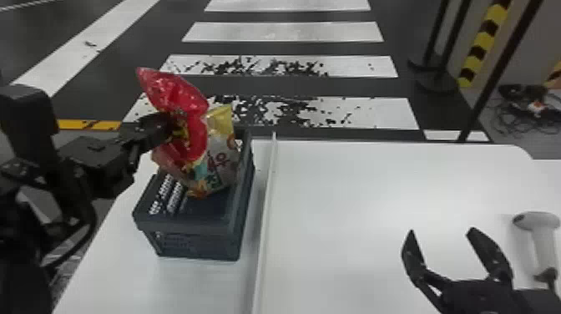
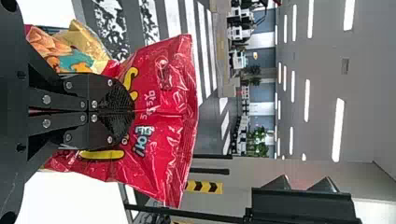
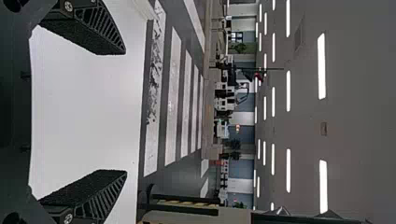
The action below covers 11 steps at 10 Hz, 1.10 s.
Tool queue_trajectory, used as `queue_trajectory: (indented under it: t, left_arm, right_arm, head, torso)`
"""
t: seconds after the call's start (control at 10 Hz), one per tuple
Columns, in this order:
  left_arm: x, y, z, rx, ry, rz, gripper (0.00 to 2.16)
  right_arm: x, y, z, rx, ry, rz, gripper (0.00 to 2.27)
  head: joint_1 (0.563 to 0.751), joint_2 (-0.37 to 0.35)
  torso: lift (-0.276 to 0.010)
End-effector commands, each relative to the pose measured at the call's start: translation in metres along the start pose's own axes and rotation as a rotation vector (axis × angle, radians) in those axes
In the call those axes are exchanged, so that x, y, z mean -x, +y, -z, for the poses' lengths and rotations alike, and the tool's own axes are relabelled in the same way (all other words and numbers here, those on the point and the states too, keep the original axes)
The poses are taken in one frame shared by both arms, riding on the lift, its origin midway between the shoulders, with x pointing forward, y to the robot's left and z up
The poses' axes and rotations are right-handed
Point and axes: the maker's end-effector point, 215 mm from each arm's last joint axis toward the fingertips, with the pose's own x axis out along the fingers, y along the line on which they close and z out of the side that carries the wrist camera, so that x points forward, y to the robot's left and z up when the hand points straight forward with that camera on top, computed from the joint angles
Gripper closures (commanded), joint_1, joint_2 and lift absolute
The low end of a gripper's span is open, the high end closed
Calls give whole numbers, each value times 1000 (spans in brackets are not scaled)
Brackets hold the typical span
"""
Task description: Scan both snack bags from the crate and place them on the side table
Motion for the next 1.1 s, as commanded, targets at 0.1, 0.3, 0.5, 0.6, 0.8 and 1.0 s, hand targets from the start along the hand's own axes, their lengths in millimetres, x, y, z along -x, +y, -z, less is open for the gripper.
queue_trajectory:
  t: [0.1,0.3,0.5,0.6,0.8,1.0]
  left_arm:
    - [-1,-20,-10,22,-16,40,2138]
    - [-16,-50,-21,23,-33,95,2138]
    - [-35,-86,-39,5,-61,154,2138]
    - [-48,-101,-39,3,-54,173,2135]
    - [-76,-142,-4,5,24,229,2138]
    - [-100,-178,27,-3,71,278,2138]
  right_arm:
    - [0,-7,-1,3,-1,12,80]
    - [0,-21,-1,8,-1,38,80]
    - [1,-35,-4,9,-3,65,80]
    - [3,-42,-4,11,-2,80,80]
    - [5,-53,-3,0,0,105,83]
    - [6,-60,-4,-2,0,120,83]
  head:
    - [695,56]
    - [695,20]
    - [695,-49]
    - [695,-69]
    - [695,-136]
    - [695,-189]
  torso:
    - [-95]
    - [-95]
    - [-95]
    - [-95]
    - [-95]
    - [-95]
